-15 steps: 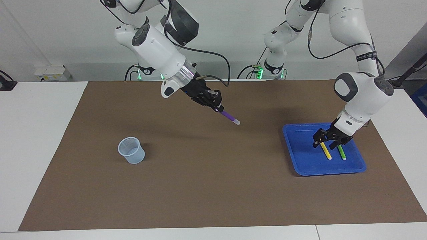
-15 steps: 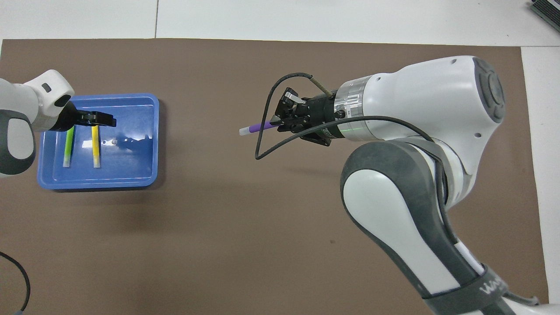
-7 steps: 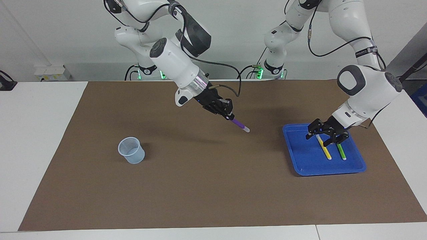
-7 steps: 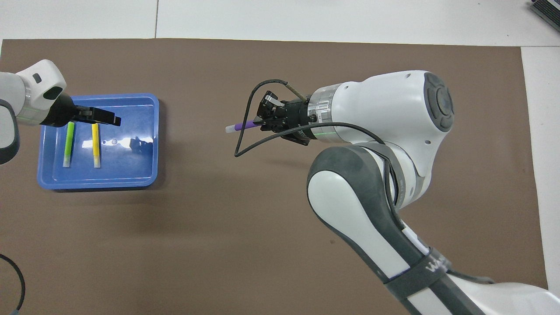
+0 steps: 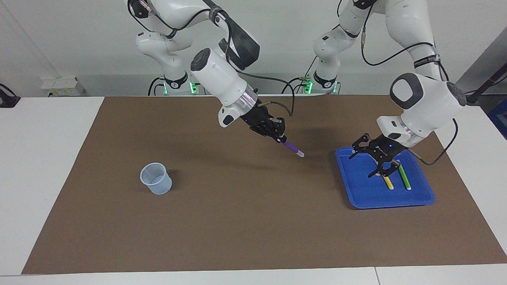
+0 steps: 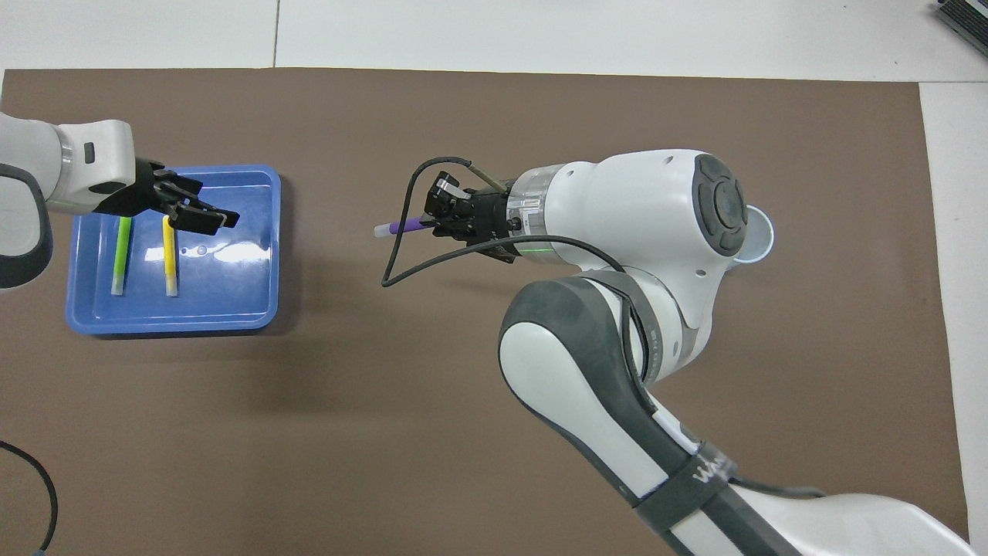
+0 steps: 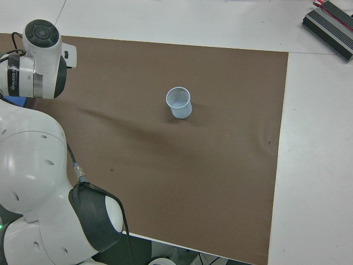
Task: Right arm passes pens to left for tray arrangement
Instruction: 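Reach the left gripper to the purple pen and close on it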
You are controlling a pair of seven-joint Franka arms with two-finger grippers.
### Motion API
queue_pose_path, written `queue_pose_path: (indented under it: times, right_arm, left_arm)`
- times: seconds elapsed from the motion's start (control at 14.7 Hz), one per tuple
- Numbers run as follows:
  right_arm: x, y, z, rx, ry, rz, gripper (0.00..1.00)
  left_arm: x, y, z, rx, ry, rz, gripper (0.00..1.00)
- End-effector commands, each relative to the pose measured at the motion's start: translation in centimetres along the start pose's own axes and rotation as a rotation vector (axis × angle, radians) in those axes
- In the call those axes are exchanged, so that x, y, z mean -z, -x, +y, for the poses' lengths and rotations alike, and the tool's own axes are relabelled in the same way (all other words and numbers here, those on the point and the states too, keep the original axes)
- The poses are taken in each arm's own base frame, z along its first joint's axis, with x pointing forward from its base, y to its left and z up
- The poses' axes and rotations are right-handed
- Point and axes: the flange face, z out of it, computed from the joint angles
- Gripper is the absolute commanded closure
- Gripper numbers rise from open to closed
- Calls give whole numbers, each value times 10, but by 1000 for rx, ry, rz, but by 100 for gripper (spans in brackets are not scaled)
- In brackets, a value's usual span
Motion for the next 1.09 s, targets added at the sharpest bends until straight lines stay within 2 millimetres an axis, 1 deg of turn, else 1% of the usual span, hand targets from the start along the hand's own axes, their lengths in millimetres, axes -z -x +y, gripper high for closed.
queue_pose_path:
  times: [0.0, 0.14, 0.2, 0.41, 0.54, 0.68, 0.88, 0.95, 1.02]
  right_arm:
    - [-19, 11, 0, -29, -23, 5, 100]
    - [-32, 15, 1, -26, -24, 14, 100]
    - [-36, 13, 3, -29, -28, 22, 100]
    - [-38, 11, 4, -31, -30, 26, 100]
    - [-41, 12, 6, -30, -27, 25, 100]
    - [-45, 8, 8, -39, -30, 30, 100]
    - [-45, 6, 7, -41, -47, 48, 100]
    - [-45, 6, 7, -41, -47, 48, 100]
    - [-45, 6, 7, -41, -47, 48, 100]
  left_arm:
    - [1, -20, 18, -201, 14, 30, 9]
    - [-1, -32, 28, -299, 43, 87, 9]
    - [1, -36, 31, -339, 48, 110, 9]
    - [-2, -41, 37, -538, 45, 134, 9]
    - [-7, -48, 49, -637, 45, 132, 9]
    - [-21, -45, 57, -653, 39, 122, 10]
    - [-44, -62, 85, -681, 35, 146, 11]
    - [-50, -67, 94, -692, 33, 151, 13]
    - [-55, -70, 102, -701, 41, 151, 17]
